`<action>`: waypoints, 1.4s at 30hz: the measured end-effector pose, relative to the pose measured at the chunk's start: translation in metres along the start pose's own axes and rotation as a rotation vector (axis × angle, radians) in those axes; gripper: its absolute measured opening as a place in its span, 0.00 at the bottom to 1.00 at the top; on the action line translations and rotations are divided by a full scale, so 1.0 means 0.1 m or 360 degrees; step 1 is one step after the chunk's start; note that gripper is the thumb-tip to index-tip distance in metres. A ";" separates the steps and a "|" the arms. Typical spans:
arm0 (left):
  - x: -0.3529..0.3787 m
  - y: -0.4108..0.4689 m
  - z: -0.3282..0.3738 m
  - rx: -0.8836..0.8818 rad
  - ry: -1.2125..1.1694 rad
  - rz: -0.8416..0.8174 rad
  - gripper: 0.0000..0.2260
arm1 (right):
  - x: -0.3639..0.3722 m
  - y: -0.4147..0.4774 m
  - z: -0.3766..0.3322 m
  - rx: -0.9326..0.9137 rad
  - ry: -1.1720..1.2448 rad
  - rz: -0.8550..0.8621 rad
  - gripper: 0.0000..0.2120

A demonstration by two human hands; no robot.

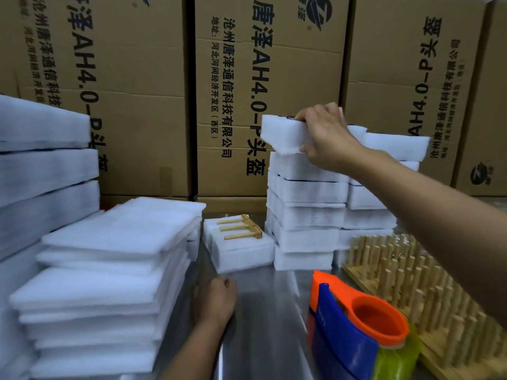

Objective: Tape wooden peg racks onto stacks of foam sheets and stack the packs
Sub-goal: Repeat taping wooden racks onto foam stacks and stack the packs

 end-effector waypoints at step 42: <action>-0.27 -0.20 0.03 -0.0258 -0.1639 -0.0258 0.06 | 0.49 -2.74 -1.91 -0.0412 0.0144 0.0024 0.25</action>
Point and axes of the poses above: each hand's wrist, its own y-axis towards the middle knuckle, its own x-axis out of the palm, z = x × y, the point moved 10 cm from there along y, towards the middle knuckle, and after that the axes turned 9 degrees about -y, right-handed, at the moved point
